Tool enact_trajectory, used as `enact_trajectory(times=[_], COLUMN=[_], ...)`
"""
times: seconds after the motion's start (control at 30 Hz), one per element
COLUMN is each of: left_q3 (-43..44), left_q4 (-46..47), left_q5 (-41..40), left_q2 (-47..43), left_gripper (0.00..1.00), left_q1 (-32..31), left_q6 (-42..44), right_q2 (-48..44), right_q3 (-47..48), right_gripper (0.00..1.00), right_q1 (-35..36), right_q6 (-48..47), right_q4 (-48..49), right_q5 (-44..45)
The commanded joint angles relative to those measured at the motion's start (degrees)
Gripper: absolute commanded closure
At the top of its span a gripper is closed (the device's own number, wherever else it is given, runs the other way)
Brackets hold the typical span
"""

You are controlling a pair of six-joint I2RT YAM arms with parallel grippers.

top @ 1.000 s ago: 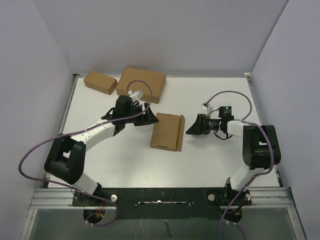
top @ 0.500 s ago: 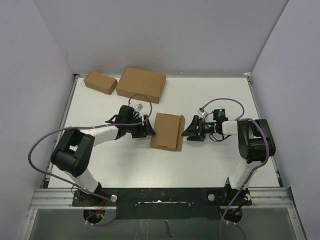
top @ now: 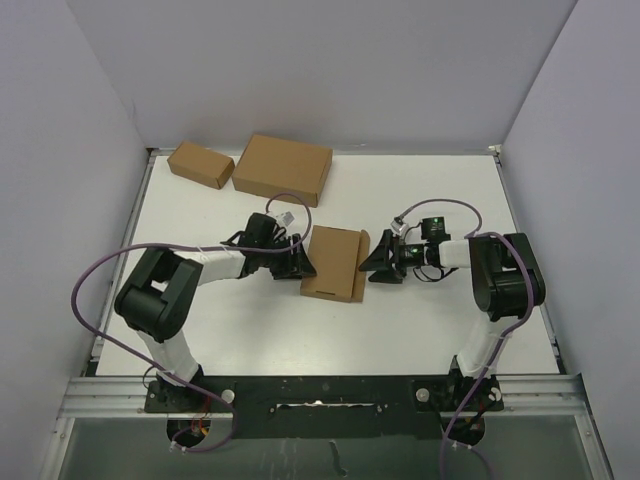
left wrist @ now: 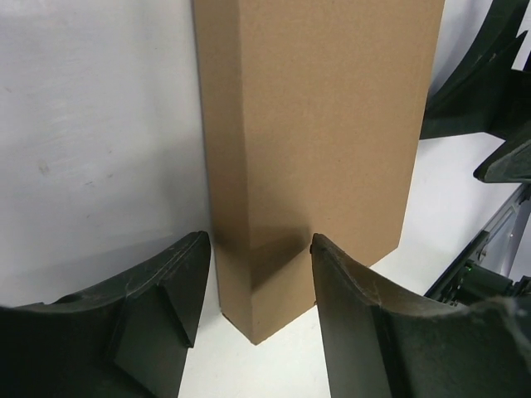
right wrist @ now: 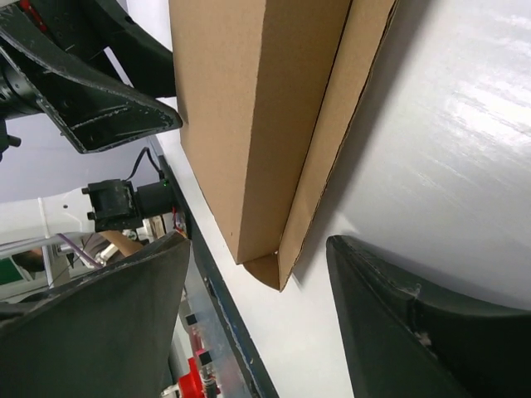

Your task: Fold the paper box

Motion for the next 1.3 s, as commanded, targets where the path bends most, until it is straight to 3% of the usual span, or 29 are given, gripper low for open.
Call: enact_trajectory(times=[0.0, 0.37, 0.73, 1.27], left_q3=[2.4, 3.3, 5.8, 11.4], left_q4=[2.3, 2.9, 1.4, -4.0], left_q5=[1.0, 1.5, 1.7, -0.3], left_q2=[1.7, 3.4, 5.2, 6.4], left_gripper=[0.5, 0.52, 0.53, 0.53], left_q1=[-0.8, -2.4, -3.1, -5.7], left_q6=[-0.4, -1.0, -0.4, 2.0], right_q2=[1.2, 0.8, -1.1, -3.3], right_q3=[1.0, 0.9, 1.0, 6.8], right_gripper=[0.31, 0.39, 0.54, 0.62], right_q1=[0.5, 1.1, 2.1, 6.3], right_q6=[1.4, 2.8, 1.6, -13.7], right_q4=[1.7, 3.8, 4.4, -13.6], right_q5=[0.7, -1.1, -1.8, 19.0])
